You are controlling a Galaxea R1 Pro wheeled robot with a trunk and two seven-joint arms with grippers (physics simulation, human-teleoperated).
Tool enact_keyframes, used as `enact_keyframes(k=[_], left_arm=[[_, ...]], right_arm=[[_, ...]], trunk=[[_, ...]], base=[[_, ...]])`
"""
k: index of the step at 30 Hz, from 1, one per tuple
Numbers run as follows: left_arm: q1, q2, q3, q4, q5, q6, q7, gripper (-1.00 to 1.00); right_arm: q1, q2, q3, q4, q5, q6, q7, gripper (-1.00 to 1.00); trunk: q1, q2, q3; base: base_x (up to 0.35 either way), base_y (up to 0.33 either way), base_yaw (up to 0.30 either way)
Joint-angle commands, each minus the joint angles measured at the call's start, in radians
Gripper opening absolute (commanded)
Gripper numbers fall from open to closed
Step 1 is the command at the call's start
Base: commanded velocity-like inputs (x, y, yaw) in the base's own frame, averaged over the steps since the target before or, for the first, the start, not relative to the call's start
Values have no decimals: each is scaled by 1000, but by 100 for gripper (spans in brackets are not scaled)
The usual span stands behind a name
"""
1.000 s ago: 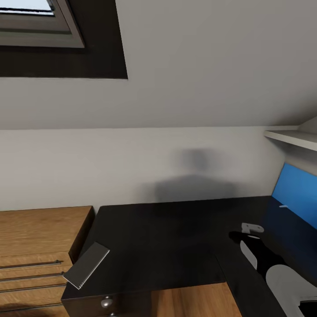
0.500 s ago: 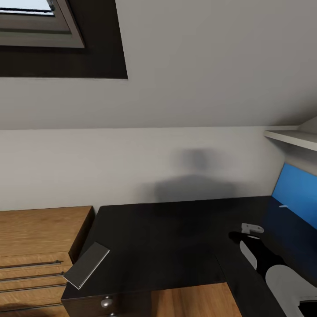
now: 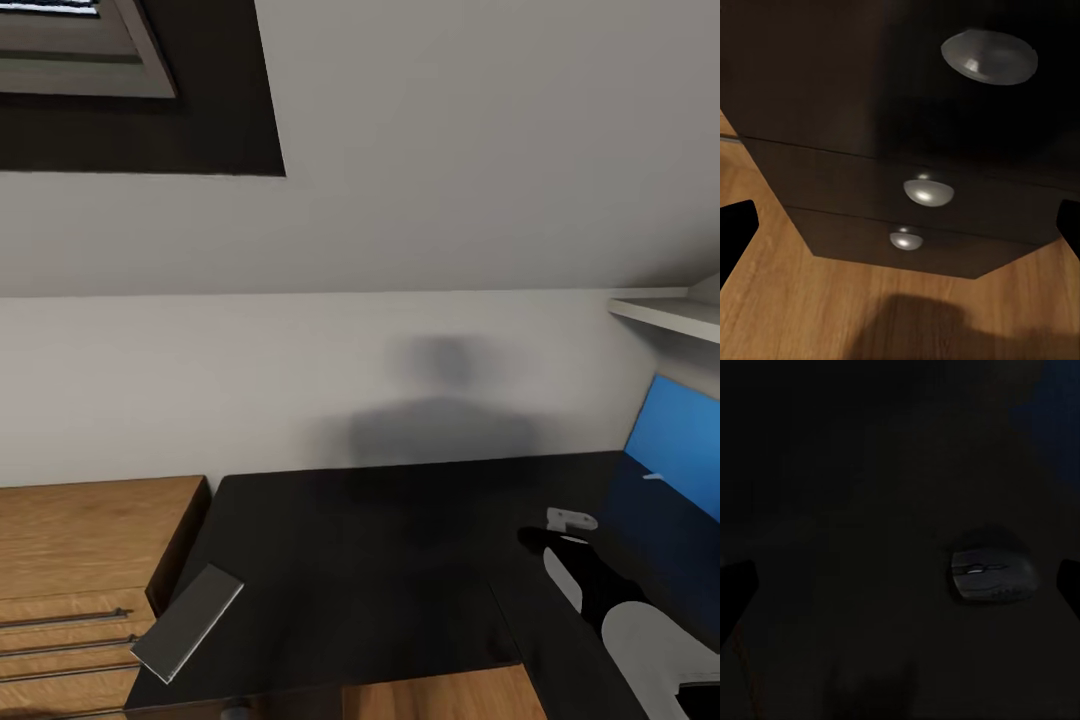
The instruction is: In the bedroom, organize the workspace by keeping the computer under the desk, ensuring the monitor is on the desk, placing the keyboard on the desk next to the monitor, placing the mouse on the desk next to the keyboard, moving the folder from the swivel chair onto the desk next to the mouse, stacking the notebook on top of the folder with the pen on top of the notebook, and positioning the swivel chair next to the desk.
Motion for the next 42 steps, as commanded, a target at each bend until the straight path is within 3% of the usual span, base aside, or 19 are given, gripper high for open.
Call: enact_keyframes(k=[1, 8, 17, 28, 42], left_arm=[[-1, 0, -3, 1, 11, -2, -9, 100], [7, 0, -2, 2, 12, -5, -11, 100], [106, 0, -3, 2, 10, -28, -12, 100], [224, 1, -3, 2, 4, -255, -12, 100], [246, 8, 0, 2, 6, -259, -4, 100]], right_arm=[[-1, -1, 9, -2, -9, 5, -7, 100], [-1, -2, 8, 2, -9, 5, -6, 100], [-1, -7, 8, 2, -8, 5, -6, 100], [-1, -9, 8, 0, -7, 5, -5, 100], [-1, -11, 9, 3, -3, 4, -6, 100]], trunk=[[1, -2, -2], [1, -2, -2], [1, -2, -2], [1, -2, -2], [1, -2, -2]], base=[[41, 0, 0], [8, 0, 0], [0, 0, 0], [0, 0, 0], [43, -79, 0]])
